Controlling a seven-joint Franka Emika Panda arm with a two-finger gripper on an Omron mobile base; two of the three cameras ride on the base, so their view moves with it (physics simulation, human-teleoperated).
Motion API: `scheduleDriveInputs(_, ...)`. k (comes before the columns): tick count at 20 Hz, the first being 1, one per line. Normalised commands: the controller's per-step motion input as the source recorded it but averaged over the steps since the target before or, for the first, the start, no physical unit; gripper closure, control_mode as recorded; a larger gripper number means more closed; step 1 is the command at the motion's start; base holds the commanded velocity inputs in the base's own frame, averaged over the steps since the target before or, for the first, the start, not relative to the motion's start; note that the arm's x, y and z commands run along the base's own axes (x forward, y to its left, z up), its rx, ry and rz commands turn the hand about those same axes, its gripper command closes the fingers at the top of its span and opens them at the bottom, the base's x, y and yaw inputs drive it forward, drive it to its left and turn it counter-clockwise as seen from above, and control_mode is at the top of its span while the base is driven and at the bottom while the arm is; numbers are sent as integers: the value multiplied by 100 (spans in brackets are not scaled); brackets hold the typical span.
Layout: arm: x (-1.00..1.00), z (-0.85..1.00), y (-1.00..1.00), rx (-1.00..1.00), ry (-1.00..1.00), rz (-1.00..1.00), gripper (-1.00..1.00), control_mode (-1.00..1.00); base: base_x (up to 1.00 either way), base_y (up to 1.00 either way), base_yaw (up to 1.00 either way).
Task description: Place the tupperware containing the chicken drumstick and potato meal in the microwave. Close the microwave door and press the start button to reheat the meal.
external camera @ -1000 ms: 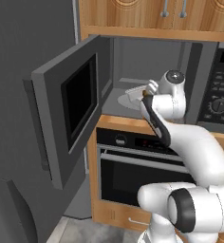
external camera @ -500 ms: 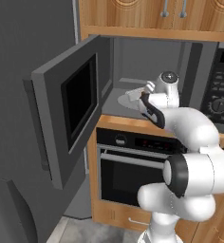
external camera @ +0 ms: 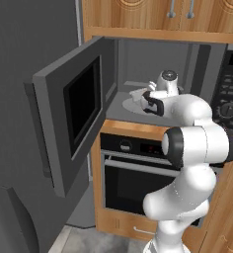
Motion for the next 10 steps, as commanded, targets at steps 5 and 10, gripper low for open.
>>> scheduleDriveInputs(5,66,-45,-24,0,9,0,100,-100,0,0,0)
scheduleDriveInputs(10,33,-22,-5,0,5,0,-100,-100,0,0,0)
